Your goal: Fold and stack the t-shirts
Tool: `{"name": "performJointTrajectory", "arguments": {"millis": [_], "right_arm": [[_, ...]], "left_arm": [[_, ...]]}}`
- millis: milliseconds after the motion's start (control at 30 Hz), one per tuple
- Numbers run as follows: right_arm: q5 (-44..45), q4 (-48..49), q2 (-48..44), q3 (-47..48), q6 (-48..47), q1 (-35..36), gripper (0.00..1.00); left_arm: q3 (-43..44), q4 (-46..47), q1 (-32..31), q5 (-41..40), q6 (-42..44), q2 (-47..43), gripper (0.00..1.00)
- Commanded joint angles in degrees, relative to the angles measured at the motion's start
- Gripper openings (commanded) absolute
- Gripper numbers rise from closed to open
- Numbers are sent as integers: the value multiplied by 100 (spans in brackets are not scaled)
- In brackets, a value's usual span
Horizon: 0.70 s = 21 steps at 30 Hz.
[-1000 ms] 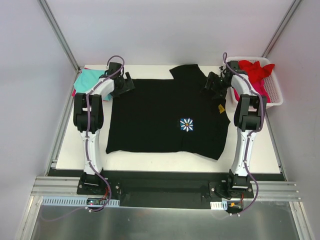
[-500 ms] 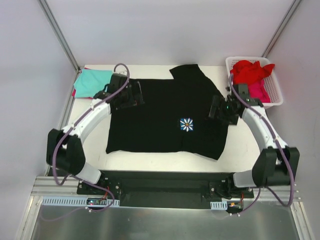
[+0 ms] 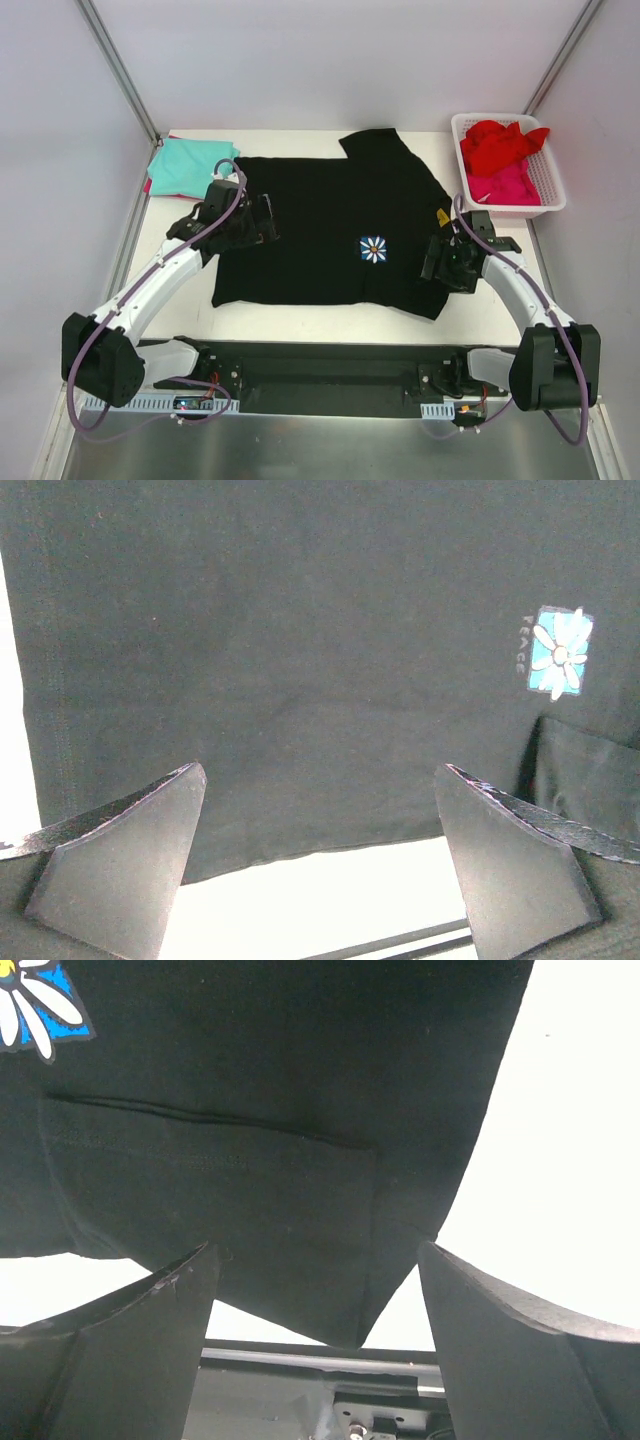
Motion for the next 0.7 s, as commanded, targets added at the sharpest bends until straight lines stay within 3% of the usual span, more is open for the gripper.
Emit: {"name": "performJointTrajectory", "arguments": {"millis": [0, 233, 667], "right_arm": [[214, 260, -191, -39, -54, -36, 83], [197, 567, 257, -30, 16, -53, 73], [170, 840, 644, -127, 60, -53, 64]], "left_arm": [[-80, -172, -8, -97, -80, -329, 99], [-10, -224, -70, -97, -107, -320, 99], [122, -330, -114, -115, -98, -285, 99]]}}
